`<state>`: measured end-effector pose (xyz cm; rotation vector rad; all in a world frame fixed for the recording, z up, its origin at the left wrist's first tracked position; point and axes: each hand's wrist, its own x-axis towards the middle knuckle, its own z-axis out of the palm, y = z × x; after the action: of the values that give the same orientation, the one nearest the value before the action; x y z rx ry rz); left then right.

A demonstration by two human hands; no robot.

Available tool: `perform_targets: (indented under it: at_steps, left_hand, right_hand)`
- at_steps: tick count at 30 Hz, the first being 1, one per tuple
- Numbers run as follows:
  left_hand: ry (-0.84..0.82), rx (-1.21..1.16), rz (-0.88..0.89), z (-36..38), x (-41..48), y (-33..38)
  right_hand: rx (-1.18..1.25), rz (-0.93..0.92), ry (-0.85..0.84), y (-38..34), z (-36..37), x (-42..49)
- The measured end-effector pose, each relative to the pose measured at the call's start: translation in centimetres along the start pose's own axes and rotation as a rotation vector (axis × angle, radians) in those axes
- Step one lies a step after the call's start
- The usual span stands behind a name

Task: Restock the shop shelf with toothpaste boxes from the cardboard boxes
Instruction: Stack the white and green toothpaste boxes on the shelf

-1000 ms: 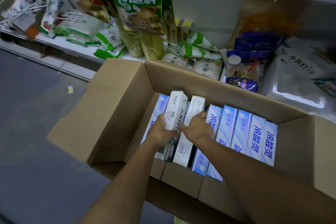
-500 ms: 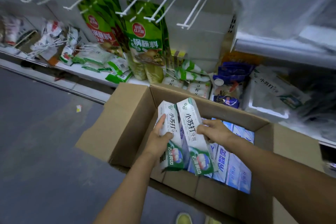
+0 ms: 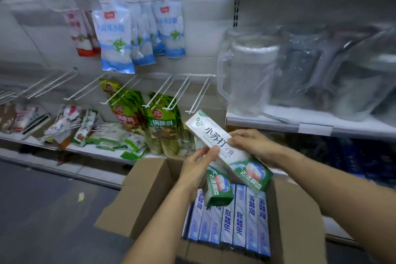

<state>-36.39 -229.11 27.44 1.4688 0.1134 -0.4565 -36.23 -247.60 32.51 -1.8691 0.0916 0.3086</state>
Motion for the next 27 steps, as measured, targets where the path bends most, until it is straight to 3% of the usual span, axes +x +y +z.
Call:
perform_targets:
  at_steps: [6, 9, 14, 22, 27]
  left_hand:
    - [-0.062, -0.099, 0.127, 2.4, -2.6, 6.6]
    - [-0.070, -0.196, 0.170, 3.4, -3.8, 9.9]
    - [-0.009, -0.157, 0.264, 4.6, -5.2, 14.4]
    - [-0.102, -0.083, 0.401, 7.3, -6.2, 22.1]
    - [-0.068, -0.076, 0.516, 10.1, -5.5, 28.5]
  right_hand:
    - [-0.128, -0.184, 0.065, -7.0, -3.0, -3.9]
    - [-0.378, -0.249, 0.103, -9.6, -4.2, -5.8]
    - [-0.679, -0.356, 0.244, -12.7, -5.7, -8.4]
    - [-0.533, -0.589, 0.335, -18.2, -11.4, -10.8]
    - [-0.619, -0.655, 0.465, -23.0, -17.2, -11.4]
